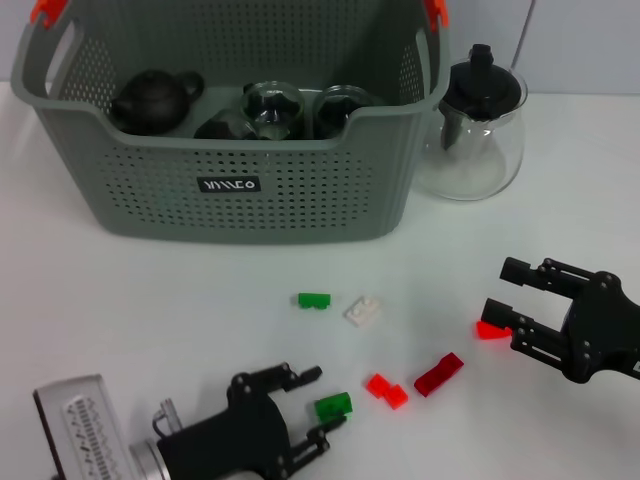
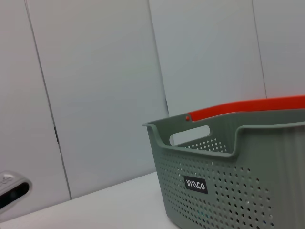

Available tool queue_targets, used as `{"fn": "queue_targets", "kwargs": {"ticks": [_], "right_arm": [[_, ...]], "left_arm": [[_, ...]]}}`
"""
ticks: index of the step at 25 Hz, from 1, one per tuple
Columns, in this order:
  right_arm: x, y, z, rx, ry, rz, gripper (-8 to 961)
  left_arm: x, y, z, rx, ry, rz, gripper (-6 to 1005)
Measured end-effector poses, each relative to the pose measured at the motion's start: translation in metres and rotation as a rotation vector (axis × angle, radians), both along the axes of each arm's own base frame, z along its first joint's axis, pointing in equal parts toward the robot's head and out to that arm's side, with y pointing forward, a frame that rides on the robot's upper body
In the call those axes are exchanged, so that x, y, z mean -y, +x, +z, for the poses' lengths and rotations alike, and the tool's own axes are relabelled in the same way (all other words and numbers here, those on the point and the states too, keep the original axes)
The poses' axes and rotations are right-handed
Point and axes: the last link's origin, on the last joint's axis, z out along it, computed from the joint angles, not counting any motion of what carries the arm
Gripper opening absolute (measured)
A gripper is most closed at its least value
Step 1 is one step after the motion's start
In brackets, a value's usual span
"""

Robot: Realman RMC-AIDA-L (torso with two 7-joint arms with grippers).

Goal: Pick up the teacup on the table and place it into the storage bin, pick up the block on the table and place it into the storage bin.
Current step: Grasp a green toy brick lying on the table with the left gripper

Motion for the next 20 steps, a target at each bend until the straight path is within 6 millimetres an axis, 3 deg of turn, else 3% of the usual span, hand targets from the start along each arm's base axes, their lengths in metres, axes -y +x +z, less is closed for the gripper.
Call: {"fn": "queue_targets", "kwargs": {"ticks": [16,20], "right_arm": [[-0.0012,0.0004,-0.0003,0.005,0.003,-0.004,595],[-0.0013,0.0005,-0.0003,0.005,0.003,-0.005,595]], "left_arm": [[0.0021,-0.0001,-0.0089,-0.024,-0.033,0.018,500],[0.0013,-0.0018,-0.0096,-0.036,-0.034,0.026,426]]}}
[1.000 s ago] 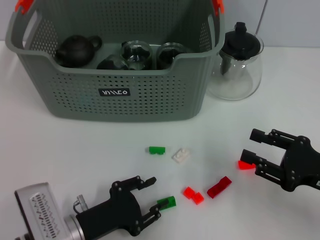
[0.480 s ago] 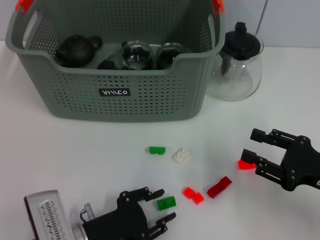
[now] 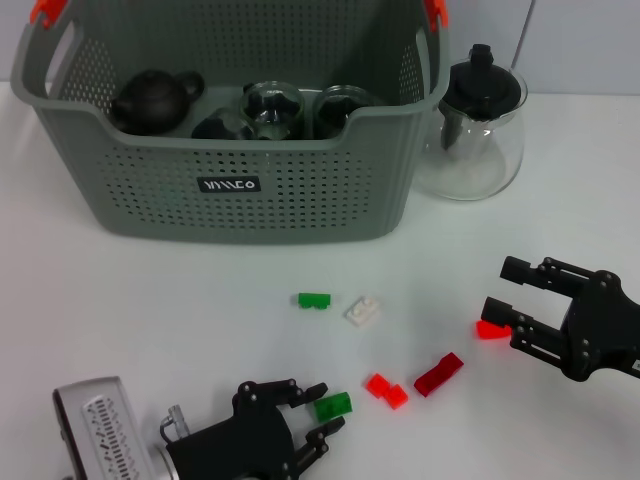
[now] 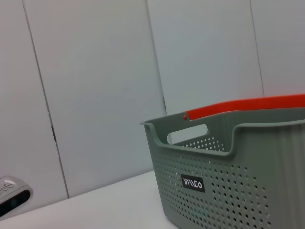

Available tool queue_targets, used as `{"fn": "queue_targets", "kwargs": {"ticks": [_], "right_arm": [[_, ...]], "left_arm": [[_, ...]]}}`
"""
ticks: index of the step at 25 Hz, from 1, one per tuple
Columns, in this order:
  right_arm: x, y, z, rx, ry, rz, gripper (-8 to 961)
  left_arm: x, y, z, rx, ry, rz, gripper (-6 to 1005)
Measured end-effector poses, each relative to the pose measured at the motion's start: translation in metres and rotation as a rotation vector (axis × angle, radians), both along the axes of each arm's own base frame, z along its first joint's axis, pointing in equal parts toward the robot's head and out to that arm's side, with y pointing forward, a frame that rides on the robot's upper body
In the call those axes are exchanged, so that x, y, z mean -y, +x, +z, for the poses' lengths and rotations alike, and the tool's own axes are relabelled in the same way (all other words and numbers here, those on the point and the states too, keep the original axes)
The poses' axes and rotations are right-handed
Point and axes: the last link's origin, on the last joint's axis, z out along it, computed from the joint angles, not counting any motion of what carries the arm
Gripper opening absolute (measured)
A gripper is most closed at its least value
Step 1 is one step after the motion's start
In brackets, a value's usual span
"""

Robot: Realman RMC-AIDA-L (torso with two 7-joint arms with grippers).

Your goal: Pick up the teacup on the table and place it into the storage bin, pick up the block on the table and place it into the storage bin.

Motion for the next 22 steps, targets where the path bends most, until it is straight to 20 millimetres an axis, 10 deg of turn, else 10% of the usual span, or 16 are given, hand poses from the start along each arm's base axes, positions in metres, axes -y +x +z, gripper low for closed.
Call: {"fn": "queue_targets", "kwargs": {"ticks": [17,22], "right_arm": [[0.0005,0.0005,0.0,0.001,0.0,-0.002,595],[0.001,0.0011,0.0004,0.001,0.0,-0.003,595]], "left_arm": [[-0.0083,0.0028,0.0,0.056,-0.057,0.094,350],[-0.0084,0.0059,0.0063,0.102,-0.06,0.087,162]]}}
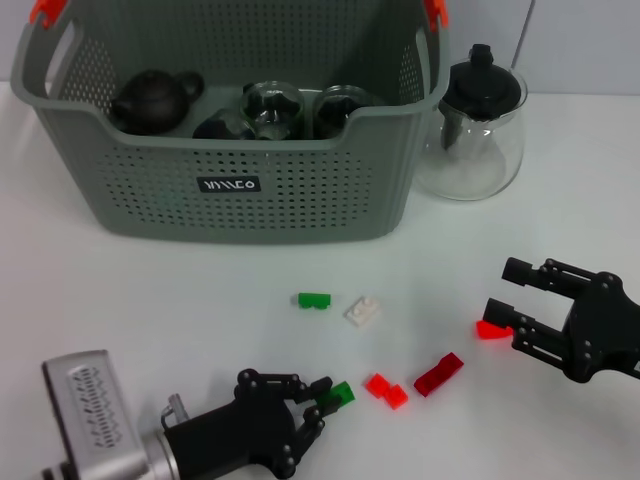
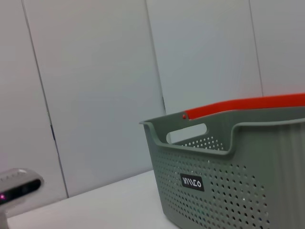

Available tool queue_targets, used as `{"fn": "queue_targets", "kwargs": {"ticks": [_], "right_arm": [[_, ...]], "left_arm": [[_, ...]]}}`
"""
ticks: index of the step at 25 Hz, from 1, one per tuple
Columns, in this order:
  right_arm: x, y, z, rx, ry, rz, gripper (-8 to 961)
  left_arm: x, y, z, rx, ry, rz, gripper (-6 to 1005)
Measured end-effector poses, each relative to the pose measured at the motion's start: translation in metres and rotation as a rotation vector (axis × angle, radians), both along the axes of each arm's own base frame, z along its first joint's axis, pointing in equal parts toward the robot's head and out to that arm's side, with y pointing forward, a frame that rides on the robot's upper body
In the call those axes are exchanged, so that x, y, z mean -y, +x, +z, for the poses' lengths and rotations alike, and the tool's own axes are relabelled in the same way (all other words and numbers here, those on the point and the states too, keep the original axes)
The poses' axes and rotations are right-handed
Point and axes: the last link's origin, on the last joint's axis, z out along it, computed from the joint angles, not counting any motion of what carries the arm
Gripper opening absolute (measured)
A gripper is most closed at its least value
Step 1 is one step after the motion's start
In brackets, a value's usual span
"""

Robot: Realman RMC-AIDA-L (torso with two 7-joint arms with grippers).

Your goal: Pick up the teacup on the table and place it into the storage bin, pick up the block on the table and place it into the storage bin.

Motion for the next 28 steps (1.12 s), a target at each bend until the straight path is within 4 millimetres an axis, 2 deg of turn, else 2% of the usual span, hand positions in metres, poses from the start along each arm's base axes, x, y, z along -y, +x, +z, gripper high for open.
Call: {"fn": "queue_targets", "kwargs": {"ticks": [6,8,10,15,21,25,28], "right_arm": [[0.001,0.001,0.001,-0.004,0.003,-0.003,594],[0.001,0.001,0.001,-0.005,0.003,-0.003,594],[0.001,0.001,0.001,-0.004,0.003,-0.004,594],[0.001,0.001,0.001,-0.002,0.004,-0.004,594],[0.002,0.0,0.0,-0.009,0.001,0.0,595],[0.003,0.0,-0.002,-0.007,0.0,-0.002,595],[0.002,0.0,-0.002,-0.005,-0.002,-0.005,595]], "left_arm": [[-0.004,-0.002,0.031,0.116,0.009,0.018,131],[-0.006,-0.002,0.047,0.171,0.018,0.028,133],[-0.009,0.0,0.065,0.227,0.034,0.028,134],[-0.032,0.014,0.128,0.407,0.041,-0.009,137],[-0.099,0.056,0.195,0.5,-0.003,-0.014,141],[-0.156,0.092,0.228,0.412,-0.004,0.045,143],[-0.189,0.115,0.241,0.309,-0.051,0.115,145]]}}
